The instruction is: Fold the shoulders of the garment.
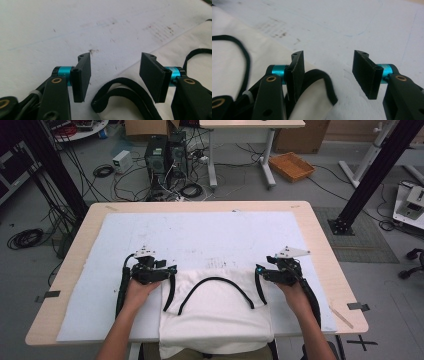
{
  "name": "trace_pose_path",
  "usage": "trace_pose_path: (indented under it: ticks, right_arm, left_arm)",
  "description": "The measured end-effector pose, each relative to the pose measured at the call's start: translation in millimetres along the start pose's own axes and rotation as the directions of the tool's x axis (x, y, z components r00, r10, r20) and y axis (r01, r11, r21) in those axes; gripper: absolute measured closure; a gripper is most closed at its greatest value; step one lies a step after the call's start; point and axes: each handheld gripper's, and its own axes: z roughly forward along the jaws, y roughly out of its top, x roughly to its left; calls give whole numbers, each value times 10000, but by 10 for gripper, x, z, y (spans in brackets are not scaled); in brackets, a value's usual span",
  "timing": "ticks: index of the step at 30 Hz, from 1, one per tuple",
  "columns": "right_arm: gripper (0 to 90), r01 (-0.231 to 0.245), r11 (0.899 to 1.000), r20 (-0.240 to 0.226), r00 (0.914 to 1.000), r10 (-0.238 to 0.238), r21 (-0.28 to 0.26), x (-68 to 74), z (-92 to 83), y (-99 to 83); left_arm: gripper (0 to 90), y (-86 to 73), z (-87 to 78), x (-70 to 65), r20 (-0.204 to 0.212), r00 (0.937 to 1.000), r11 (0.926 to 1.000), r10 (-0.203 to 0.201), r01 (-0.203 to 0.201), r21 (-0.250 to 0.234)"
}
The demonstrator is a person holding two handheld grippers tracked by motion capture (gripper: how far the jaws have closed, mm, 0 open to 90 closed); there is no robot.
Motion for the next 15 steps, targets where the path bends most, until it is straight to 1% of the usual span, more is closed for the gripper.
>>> trace_pose_path:
  ticks: [1,2,3,4,5,6,7,8,9,10,11,12,13,14,15]
  right_arm:
    - [445,-43,9996,-41,10000,45,275,-21,79,4]
    - [448,-52,9975,-209,9998,67,710,-36,163,-8]
    - [452,-41,9954,-298,9995,70,957,-44,200,-22]
    - [481,0,9916,-344,9994,45,1293,-56,234,-41]
    - [533,-102,9901,-490,9987,172,1397,-72,238,-59]
    - [605,-74,9899,-609,9980,162,1418,-80,226,-59]
    - [705,207,9895,-784,9969,-96,1430,-75,208,-56]
    - [757,315,9887,-872,9960,-188,1468,-59,199,-57]
    - [801,444,9881,-872,9957,-317,1476,-33,189,-58]
    - [816,651,9873,-793,9954,-539,1452,-12,180,-59]
    - [825,758,9865,-735,9951,-657,1453,-2,169,-62]
    - [827,786,9863,-670,9953,-695,1450,-5,156,-63]
    - [829,755,9870,-510,9963,-689,1419,-20,140,-68]
    - [829,629,9889,-365,9976,-585,1344,-42,122,-77]
    - [830,453,9913,-338,9986,-414,1233,-70,98,-88]
  left_arm:
    - [426,-17,30,2,3,10000,9995,28,-28,299]
    - [428,-24,31,0,-5,9999,9995,143,-143,283]
    - [454,-20,21,-2,-144,9996,9992,226,-221,323]
    - [516,-21,4,0,-309,9991,9988,299,-287,409]
    - [608,-25,-4,3,-357,9989,9985,314,-298,449]
    - [657,-30,-22,18,-363,9989,9982,313,-293,523]
    - [742,-33,-35,25,-377,9989,9980,277,-255,577]
    - [809,-41,-45,29,-306,9995,9987,116,-100,505]
    - [839,-52,-58,31,-303,9995,9989,78,-64,468]
    - [849,-66,-68,28,-313,9995,9993,56,-45,362]
    - [854,-81,-84,32,-337,9994,9995,89,-78,306]
    - [856,-97,-97,33,-376,9993,9998,-4,12,213]
    - [857,-111,-112,39,-394,9992,9999,-60,64,107]
    - [857,-119,-131,43,-451,9988,9997,-187,180,-153]
    - [857,-119,-146,47,-483,9987,9996,-181,169,-246]
